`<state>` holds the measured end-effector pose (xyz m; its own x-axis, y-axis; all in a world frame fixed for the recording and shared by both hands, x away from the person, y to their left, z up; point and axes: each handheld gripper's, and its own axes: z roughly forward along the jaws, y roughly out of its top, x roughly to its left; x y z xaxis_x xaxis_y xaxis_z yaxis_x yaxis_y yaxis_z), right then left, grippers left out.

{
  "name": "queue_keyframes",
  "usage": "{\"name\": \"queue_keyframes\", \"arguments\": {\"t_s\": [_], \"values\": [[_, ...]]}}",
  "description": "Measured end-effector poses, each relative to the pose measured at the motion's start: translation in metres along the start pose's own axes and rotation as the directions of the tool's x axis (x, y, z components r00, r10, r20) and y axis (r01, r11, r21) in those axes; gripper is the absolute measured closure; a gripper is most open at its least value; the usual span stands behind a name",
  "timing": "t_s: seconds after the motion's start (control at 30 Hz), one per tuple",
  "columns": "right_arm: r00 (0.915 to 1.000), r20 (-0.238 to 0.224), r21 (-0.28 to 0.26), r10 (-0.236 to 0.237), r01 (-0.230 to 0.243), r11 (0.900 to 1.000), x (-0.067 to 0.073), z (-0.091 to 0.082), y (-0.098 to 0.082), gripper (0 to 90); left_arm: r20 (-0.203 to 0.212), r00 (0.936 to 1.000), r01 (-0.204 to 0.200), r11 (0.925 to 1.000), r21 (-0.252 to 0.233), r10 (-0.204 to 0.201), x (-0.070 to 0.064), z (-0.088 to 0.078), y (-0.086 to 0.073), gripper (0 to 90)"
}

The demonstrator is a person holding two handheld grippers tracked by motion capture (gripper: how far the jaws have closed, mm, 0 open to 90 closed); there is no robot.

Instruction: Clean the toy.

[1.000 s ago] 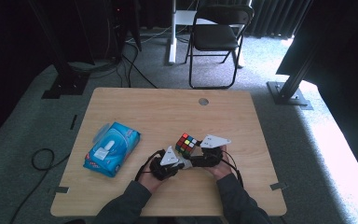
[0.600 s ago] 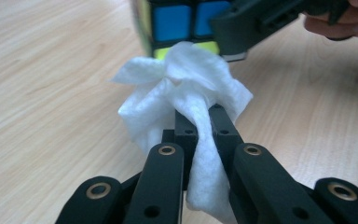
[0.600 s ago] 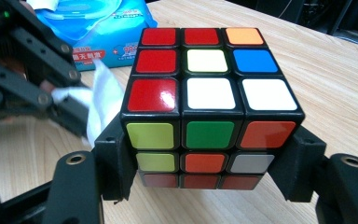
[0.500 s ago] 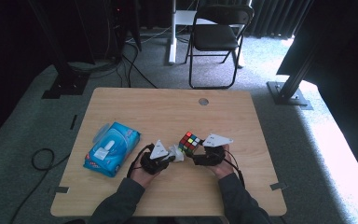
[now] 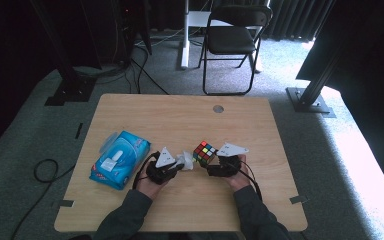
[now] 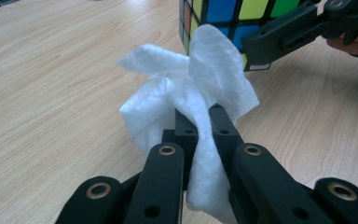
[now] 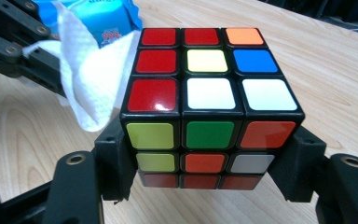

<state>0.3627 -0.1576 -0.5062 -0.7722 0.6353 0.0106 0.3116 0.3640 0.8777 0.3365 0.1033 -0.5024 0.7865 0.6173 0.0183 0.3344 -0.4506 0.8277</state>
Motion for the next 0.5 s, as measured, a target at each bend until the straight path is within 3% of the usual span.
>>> {"name": "queue_keyframes", "arguments": {"t_s": [0.5], "values": [[0.9964,0.076,0.015,0.039,-0.041,0.999,-0.0033,0.0024,-0.0011,34.1,-0.005,0.9999,0.012,0.9999,-0.009,-0.012,0.0023,-0.003,0.0,85.1]]}}
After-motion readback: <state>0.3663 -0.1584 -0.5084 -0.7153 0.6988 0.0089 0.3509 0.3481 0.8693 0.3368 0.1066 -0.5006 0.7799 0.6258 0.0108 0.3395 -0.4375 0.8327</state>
